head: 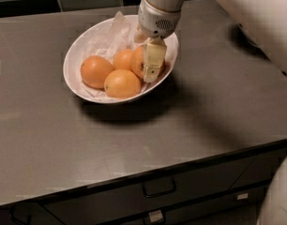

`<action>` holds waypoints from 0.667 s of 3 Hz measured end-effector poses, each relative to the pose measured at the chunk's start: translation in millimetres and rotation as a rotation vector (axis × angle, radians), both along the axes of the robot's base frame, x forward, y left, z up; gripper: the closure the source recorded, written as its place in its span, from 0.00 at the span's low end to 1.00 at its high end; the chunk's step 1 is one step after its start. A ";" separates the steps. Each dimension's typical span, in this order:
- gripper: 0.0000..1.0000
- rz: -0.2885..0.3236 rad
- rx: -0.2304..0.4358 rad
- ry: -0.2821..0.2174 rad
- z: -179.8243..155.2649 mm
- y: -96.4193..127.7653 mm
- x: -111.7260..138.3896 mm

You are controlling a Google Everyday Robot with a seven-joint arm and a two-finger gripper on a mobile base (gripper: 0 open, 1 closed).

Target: Pick orange from white bowl

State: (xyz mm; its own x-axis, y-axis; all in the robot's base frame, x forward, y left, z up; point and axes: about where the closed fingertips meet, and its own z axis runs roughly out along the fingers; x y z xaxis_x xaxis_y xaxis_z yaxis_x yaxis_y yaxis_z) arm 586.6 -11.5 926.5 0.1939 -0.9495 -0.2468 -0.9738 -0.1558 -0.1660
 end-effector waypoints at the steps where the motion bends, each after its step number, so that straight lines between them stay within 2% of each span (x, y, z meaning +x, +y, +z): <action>1: 0.29 -0.014 -0.005 0.009 -9.7 -4.1 1.0; 2: 0.29 -0.015 -0.005 0.010 -11.2 -4.4 1.8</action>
Offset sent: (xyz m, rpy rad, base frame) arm -0.0092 -0.0118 -0.0057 -0.0244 0.0284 -0.0202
